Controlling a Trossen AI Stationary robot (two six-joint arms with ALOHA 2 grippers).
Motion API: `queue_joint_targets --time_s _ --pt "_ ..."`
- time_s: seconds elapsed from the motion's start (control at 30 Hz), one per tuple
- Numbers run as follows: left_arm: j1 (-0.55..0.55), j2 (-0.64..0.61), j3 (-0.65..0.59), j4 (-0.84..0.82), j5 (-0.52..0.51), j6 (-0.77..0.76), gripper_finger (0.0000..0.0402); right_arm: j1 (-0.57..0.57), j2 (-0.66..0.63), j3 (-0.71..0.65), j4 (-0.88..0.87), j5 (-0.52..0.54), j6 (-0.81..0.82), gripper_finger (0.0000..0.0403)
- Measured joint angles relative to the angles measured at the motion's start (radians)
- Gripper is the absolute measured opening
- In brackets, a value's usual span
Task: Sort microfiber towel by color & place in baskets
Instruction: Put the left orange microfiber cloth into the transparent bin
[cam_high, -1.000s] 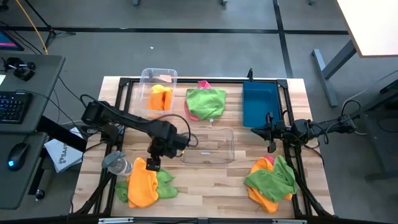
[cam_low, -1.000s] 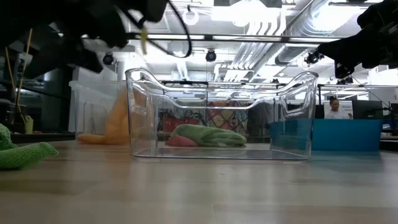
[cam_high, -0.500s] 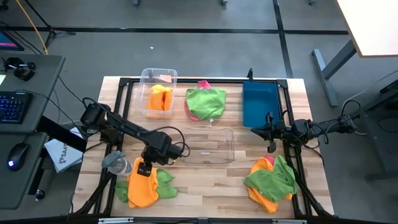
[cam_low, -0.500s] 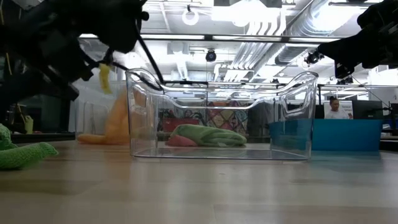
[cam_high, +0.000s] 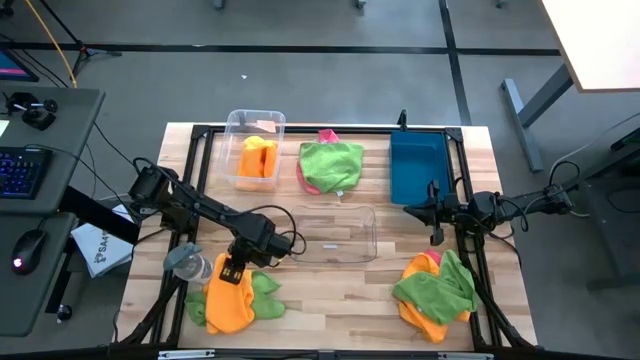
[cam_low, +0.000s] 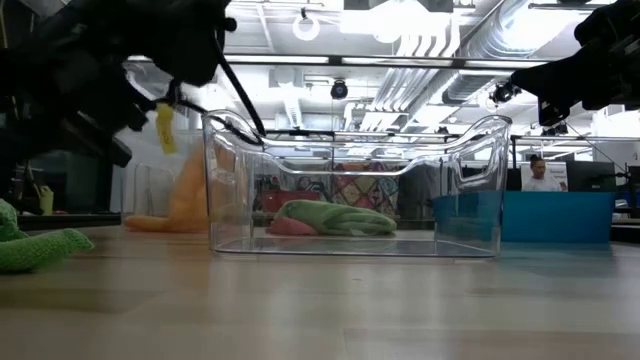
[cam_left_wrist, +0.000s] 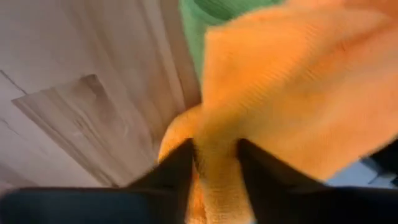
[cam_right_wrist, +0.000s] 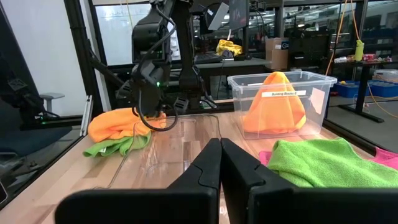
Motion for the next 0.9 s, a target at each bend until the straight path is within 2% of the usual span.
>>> queue_joint_targets --time_s 0.03,0.07,0.27,0.4,0.53,0.6,0.73,0.83,0.9 --pt "0.003 -0.002 0.014 -0.017 0.002 0.013 0.0037 0.0 0.0 0.0 0.0 0.0 0.0 0.0" --pt "0.012 -0.007 0.028 -0.033 0.006 0.017 0.002 0.0 0.0 0.0 0.0 0.0 0.0 0.0" --pt "0.094 -0.07 0.19 -0.173 0.054 0.074 0.0003 0.0 0.0 0.0 0.0 0.0 0.0 0.0" --pt "0.176 -0.124 0.431 -0.317 0.05 0.155 0.0002 0.0 0.0 0.0 0.0 0.0 0.0 0.0" --pt "0.282 -0.188 0.715 -0.311 0.029 0.146 0.0001 0.0 0.0 0.0 0.0 0.0 0.0 0.0" --pt "0.332 -0.21 0.871 -0.316 -0.064 0.121 0.0001 0.0 0.0 0.0 0.0 0.0 0.0 0.0" --pt "0.414 -0.218 1.14 -0.307 -0.405 0.109 0.0001 0.0 0.0 0.0 0.0 0.0 0.0 0.0" --pt "0.47 -0.22 1.25 -0.306 -0.661 0.129 0.0 0.0 0.0 0.0 0.0 0.0 0.0 0.0" --pt "0.519 -0.221 1.263 -0.308 -0.765 0.15 0.0 0.0 0.0 0.0 0.0 0.0 0.0 0.0"
